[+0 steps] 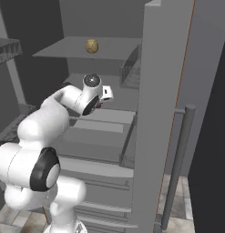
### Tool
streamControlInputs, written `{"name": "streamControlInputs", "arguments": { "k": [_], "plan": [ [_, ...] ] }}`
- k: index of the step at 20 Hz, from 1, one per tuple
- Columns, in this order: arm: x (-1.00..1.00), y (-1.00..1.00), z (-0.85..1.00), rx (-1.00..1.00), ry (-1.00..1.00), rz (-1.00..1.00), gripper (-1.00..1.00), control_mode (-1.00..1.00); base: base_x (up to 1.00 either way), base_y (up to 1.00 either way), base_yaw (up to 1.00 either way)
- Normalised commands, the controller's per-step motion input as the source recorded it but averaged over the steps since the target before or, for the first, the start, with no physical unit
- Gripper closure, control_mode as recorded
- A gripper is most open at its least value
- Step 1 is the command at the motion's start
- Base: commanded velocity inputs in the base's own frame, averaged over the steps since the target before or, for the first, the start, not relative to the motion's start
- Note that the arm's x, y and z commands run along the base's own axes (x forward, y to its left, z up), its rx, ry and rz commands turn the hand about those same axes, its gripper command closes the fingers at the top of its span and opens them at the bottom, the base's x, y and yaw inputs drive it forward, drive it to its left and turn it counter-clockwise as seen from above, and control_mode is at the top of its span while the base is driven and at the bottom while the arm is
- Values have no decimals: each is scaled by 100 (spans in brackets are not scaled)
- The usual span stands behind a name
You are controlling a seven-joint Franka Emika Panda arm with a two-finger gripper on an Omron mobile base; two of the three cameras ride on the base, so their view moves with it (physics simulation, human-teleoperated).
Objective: Retrieve the sausage and cheese from the fridge and place them on the cutting board on the counter.
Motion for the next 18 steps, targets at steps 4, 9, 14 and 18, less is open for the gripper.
{"name": "streamControlInputs", "arguments": {
  "k": [4, 9, 14, 18],
  "plan": [
    [-69, 14, 35, 0, 0, 0, 100, -100, 0, 0, 0],
    [-72, 12, 31, 0, -1, 0, 100, -100, 0, 0, 0],
    [-73, 21, 17, 0, -3, -3, 100, -100, 0, 0, 0],
    [-68, 21, 7, 1, 0, -5, 100, -100, 0, 0, 0]
  ]
}}
